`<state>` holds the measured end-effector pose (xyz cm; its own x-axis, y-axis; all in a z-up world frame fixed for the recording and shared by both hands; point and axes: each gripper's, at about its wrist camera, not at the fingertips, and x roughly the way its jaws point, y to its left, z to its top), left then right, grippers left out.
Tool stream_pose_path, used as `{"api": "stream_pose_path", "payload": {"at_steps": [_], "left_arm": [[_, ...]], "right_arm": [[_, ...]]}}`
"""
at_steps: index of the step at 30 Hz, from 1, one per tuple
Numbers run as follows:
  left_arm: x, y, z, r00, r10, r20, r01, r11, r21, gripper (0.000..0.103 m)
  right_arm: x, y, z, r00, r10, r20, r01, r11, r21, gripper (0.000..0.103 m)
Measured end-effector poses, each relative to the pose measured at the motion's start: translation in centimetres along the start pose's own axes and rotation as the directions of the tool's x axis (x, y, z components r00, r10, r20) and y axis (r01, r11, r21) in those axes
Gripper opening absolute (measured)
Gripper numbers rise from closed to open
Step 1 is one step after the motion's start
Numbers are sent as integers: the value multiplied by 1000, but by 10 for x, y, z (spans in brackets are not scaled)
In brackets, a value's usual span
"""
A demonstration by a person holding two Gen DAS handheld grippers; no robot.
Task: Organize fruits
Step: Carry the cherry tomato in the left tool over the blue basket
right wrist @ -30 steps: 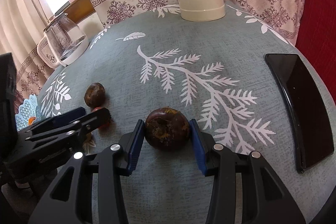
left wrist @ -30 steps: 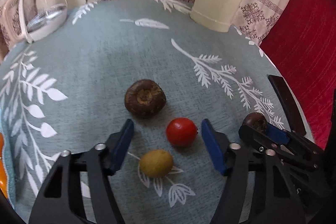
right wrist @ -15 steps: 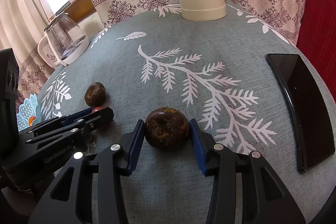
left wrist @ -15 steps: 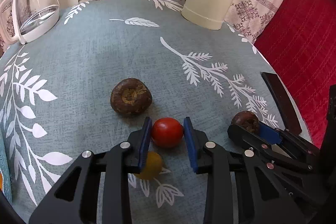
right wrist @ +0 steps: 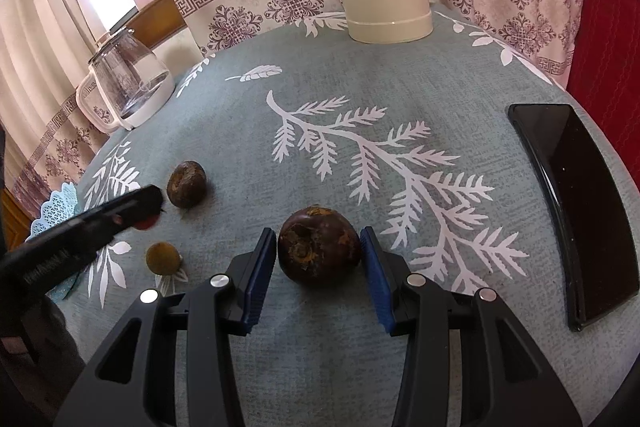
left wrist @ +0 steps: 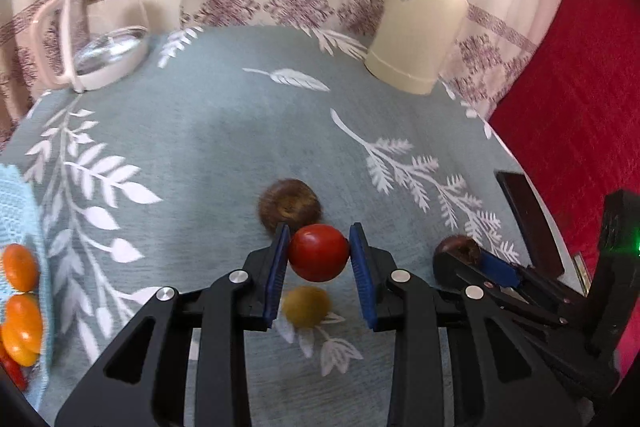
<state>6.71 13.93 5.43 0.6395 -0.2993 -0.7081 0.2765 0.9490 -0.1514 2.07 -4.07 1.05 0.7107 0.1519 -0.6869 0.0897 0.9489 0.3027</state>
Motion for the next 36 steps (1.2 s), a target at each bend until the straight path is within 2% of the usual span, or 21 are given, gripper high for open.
{"api": "stream_pose_path", "payload": {"at_steps": [5, 22, 31, 36], "left_arm": [[-21, 15, 5, 997, 56, 47, -55, 998, -22, 32], [-67, 72, -6, 975, 197, 102, -181, 972, -147, 32], [-101, 112, -11, 946, 292, 139, -255, 939, -231, 32], [-117, 140, -16, 925, 352, 142, -302, 909, -288, 32]], "right_arm": [[-4, 1, 0, 1000, 13, 27, -13, 1000, -8, 44], [-9, 3, -1, 998, 29, 56, -29, 999, -16, 44], [0, 5, -2, 1000, 0, 11, 0, 1000, -30, 45], [4, 8, -3, 1000, -15, -4, 15, 999, -50, 45]]}}
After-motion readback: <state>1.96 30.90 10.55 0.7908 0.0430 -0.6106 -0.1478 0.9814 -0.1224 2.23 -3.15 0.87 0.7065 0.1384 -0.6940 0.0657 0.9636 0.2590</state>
